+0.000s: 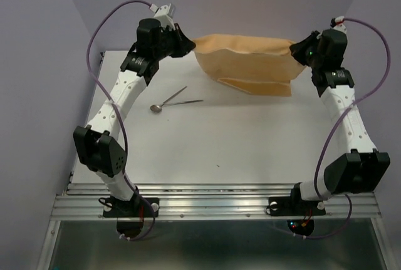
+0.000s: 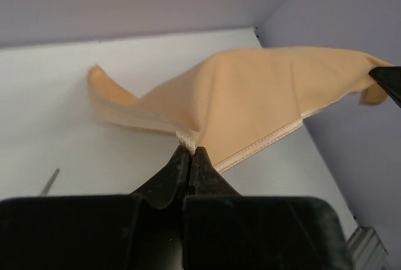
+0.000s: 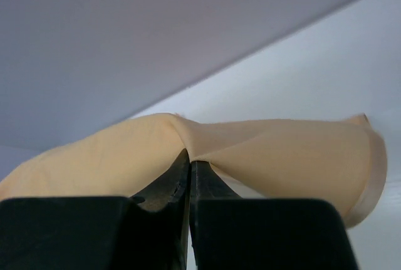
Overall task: Fold the napkin into a case and place the utensils inside
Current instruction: Flatten out the crumpled napkin at the center of the board, then fold and flatten the napkin at the center of the board.
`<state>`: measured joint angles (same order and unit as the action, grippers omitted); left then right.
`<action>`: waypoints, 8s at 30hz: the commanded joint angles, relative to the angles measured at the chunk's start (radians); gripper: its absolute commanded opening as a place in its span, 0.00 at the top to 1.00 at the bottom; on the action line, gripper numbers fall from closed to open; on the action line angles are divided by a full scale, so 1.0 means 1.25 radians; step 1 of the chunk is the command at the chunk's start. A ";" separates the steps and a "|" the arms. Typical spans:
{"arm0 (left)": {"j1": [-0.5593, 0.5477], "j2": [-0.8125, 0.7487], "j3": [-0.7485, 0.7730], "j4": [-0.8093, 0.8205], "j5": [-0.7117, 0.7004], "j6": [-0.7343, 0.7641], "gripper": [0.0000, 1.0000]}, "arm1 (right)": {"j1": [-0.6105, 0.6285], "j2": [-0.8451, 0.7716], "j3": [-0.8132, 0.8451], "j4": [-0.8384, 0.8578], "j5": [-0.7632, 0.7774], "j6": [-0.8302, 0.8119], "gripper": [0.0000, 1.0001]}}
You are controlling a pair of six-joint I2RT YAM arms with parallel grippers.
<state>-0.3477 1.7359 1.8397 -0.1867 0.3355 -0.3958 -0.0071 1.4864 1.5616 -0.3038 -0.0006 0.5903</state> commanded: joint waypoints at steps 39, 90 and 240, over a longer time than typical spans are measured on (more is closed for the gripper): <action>-0.080 -0.162 -0.681 0.153 -0.001 -0.050 1.00 | -0.096 -0.135 -0.785 -0.059 0.108 0.132 0.29; -0.048 -0.453 -0.045 0.044 -0.129 0.108 1.00 | -0.104 -0.396 0.172 -0.196 0.248 -0.084 0.99; -0.153 -0.122 -0.670 -0.066 0.000 0.045 0.28 | -0.111 -0.265 -0.636 -0.299 0.266 0.097 0.32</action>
<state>-0.5335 1.6058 0.9699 -0.2302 0.3393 -0.3622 -0.1383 1.1671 0.7643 -0.6800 0.3050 0.6994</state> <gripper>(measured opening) 0.651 0.616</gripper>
